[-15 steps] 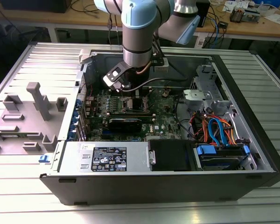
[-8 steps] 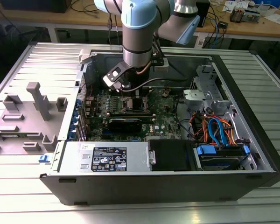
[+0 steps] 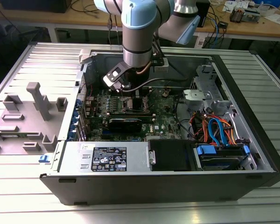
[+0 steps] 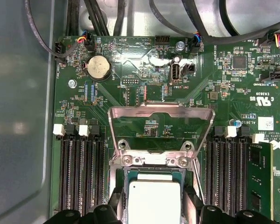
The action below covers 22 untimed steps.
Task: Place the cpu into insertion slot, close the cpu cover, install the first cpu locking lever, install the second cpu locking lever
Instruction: 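Place the cpu into insertion slot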
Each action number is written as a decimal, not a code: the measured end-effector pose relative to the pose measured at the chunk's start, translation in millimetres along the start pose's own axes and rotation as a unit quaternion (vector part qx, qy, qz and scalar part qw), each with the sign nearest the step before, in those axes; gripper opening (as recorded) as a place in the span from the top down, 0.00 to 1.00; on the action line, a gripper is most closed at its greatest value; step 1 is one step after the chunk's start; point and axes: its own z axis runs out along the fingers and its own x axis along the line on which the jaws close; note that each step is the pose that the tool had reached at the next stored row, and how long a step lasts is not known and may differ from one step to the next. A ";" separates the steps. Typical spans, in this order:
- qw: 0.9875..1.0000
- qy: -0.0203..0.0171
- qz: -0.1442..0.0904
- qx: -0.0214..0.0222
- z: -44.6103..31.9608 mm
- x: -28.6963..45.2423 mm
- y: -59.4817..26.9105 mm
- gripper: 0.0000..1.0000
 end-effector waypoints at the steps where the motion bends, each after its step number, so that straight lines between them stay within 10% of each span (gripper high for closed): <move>1: 1.000 0.000 0.000 0.000 -0.2 0.0 0.0 0.38; 13: 1.000 0.000 0.000 0.001 -8.9 0.1 0.3 0.39; 22: 1.000 0.000 0.000 0.001 -12.3 0.1 0.9 0.89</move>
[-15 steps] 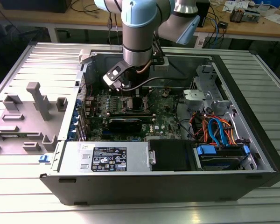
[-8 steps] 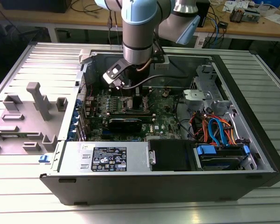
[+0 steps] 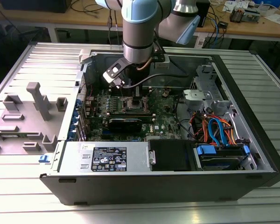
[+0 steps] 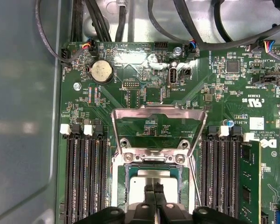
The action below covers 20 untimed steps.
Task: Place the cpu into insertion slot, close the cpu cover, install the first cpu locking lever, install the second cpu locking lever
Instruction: 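Place the cpu into insertion slot, then close the cpu cover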
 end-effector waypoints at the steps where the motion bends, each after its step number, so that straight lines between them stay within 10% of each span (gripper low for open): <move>1: 1.000 0.000 0.000 0.000 0.0 0.0 0.0 0.89; 20: 1.000 0.000 0.000 0.001 -3.5 0.0 0.7 0.89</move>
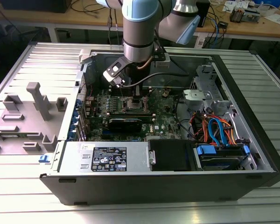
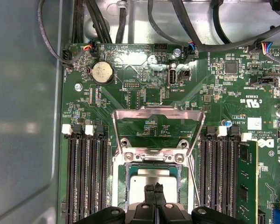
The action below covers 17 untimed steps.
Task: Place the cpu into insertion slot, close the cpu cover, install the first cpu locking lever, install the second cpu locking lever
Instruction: 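Close the cpu cover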
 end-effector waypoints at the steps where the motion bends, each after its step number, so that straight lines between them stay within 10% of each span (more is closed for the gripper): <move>1: 1.000 0.000 0.000 0.000 -0.1 0.0 0.0 0.89; 17: 1.000 0.000 0.000 0.000 -7.4 0.0 0.1 0.89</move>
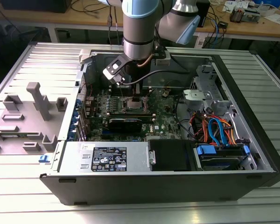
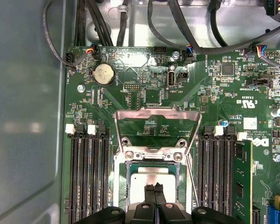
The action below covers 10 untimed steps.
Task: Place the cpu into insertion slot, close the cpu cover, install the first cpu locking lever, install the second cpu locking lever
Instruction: 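Close the cpu cover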
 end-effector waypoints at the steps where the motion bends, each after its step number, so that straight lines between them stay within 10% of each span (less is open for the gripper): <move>1: 1.000 0.000 0.000 0.000 -0.1 0.0 0.0 0.89; 10: 1.000 0.000 0.000 0.000 -1.7 0.0 0.1 0.89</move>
